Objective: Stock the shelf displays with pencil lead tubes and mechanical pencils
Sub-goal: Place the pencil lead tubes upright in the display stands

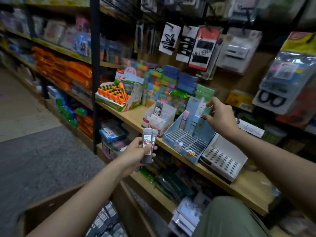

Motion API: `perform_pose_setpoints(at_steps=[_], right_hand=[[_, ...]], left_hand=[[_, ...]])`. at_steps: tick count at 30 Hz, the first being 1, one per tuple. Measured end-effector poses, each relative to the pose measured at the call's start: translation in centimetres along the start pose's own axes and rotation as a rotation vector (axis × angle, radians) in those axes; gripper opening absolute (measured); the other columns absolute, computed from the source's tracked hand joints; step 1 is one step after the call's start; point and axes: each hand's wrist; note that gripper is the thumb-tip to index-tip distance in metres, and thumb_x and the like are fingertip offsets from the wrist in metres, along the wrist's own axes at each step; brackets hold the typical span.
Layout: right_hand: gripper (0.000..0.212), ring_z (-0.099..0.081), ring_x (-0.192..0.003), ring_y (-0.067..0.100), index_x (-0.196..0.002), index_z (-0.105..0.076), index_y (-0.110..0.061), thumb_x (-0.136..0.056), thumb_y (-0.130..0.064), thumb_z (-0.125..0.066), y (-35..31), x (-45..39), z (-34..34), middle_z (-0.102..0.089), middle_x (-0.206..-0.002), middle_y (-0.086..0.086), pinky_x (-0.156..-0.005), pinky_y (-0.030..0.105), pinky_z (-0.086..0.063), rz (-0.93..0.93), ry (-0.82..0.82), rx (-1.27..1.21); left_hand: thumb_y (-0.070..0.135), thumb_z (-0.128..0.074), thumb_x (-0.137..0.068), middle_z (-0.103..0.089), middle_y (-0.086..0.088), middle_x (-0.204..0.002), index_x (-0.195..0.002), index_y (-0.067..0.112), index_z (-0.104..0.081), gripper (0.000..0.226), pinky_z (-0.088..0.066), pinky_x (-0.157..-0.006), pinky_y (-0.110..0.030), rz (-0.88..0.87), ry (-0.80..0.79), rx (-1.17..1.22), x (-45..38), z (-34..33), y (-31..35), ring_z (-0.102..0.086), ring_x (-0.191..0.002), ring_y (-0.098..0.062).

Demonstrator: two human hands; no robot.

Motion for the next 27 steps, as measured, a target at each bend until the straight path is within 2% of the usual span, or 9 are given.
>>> perform_pose_setpoints(at_steps=[4, 8, 12, 18, 23, 27], right_hand=[[0.032, -0.063, -0.09, 0.036, -0.108, -0.055, -0.01, -0.083, -0.011, -0.074, 1.2, -0.8, -1.5, -0.067, -0.098, 0.018, -0.074, 0.045, -0.054, 0.05, -0.059, 0.145], [0.031, -0.06, -0.097, 0.038, -0.105, -0.057, -0.008, -0.08, -0.006, -0.074, 2.1, -1.2, -2.5, -0.064, -0.105, 0.019, -0.072, 0.035, -0.043, 0.059, -0.091, 0.209], [0.031, -0.059, -0.1, 0.038, -0.106, -0.057, -0.005, -0.08, -0.003, -0.072, 2.7, -0.8, -3.2, -0.064, -0.109, 0.02, -0.078, 0.042, -0.049, 0.059, -0.121, 0.235], [0.031, -0.059, -0.101, 0.034, -0.111, -0.058, -0.006, -0.083, -0.002, -0.071, 3.4, -0.6, -4.0, -0.062, -0.112, 0.018, -0.073, 0.031, -0.039, 0.005, -0.074, 0.268], [0.031, -0.059, -0.103, 0.035, -0.111, -0.057, -0.006, -0.083, -0.001, -0.07, 3.3, -0.9, -4.1, -0.063, -0.113, 0.018, -0.084, 0.044, -0.051, -0.018, -0.053, 0.267], [0.032, -0.06, -0.102, 0.033, -0.109, -0.058, -0.007, -0.081, -0.002, -0.072, 3.8, -0.9, -4.4, -0.063, -0.112, 0.016, -0.081, 0.041, -0.05, -0.011, -0.021, 0.252]], left_hand=[[0.016, -0.053, -0.099, -0.072, -0.005, -0.103, -0.115, 0.017, -0.052, 0.016, -0.054, -0.061, -0.029, 0.008, -0.029, 0.086, -2.0, -0.3, -0.8, -0.069, -0.084, -0.017], [0.015, -0.054, -0.098, -0.075, -0.001, -0.095, -0.113, 0.019, -0.053, 0.015, -0.055, -0.06, -0.031, 0.022, -0.043, 0.112, -3.5, -0.6, -1.9, -0.07, -0.081, -0.017], [0.015, -0.055, -0.097, -0.076, 0.001, -0.09, -0.113, 0.02, -0.054, 0.017, -0.055, -0.058, -0.029, 0.034, -0.055, 0.097, -4.4, -0.7, -2.8, -0.072, -0.076, -0.014], [0.019, -0.057, -0.096, -0.075, 0.001, -0.096, -0.119, 0.021, -0.054, 0.023, -0.056, -0.064, -0.034, 0.057, -0.075, 0.081, -4.8, -0.4, -3.4, -0.072, -0.082, -0.016], [0.019, -0.056, -0.096, -0.075, 0.002, -0.095, -0.12, 0.021, -0.054, 0.024, -0.056, -0.063, -0.032, 0.064, -0.076, 0.086, -4.6, -0.4, -3.5, -0.071, -0.085, -0.017], [0.017, -0.056, -0.097, -0.075, 0.0, -0.096, -0.122, 0.019, -0.054, 0.026, -0.056, -0.065, -0.032, 0.064, -0.084, 0.094, -4.2, -0.5, -3.5, -0.069, -0.087, -0.02]])
Point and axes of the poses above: each hand's wrist, its own x-axis away from the middle knuckle, its own z-axis out of the back of the hand, y = z × x
